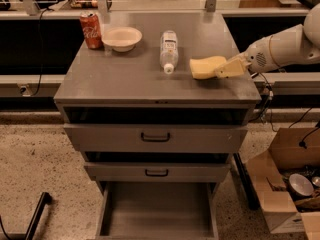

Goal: Pick sponge from bottom drawer and place on counter

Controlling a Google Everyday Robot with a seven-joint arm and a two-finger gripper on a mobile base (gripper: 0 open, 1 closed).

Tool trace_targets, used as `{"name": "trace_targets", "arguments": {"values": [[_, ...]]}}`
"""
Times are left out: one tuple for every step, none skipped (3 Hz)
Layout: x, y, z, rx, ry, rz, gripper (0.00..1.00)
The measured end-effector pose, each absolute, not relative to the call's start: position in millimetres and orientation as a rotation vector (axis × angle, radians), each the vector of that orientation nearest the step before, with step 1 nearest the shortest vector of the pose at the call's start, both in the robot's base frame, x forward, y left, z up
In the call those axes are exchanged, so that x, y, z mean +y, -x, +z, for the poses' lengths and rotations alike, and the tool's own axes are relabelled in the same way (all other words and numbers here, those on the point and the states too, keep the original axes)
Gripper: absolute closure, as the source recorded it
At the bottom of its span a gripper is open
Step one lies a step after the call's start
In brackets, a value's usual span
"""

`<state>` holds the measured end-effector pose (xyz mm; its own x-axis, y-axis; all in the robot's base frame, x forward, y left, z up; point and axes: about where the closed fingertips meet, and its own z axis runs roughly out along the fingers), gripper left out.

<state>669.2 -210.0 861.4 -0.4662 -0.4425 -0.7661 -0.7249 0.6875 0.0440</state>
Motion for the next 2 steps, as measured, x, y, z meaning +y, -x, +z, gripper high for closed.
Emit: {"name": "trace_targets", "arguments": {"values": [[-207.8, -669.8, 859.7, 2.135, 0.894, 0.477, 0.01], [-207.2, -670.0, 859.2, 2.135, 0.895, 0.478, 0.00]]}}
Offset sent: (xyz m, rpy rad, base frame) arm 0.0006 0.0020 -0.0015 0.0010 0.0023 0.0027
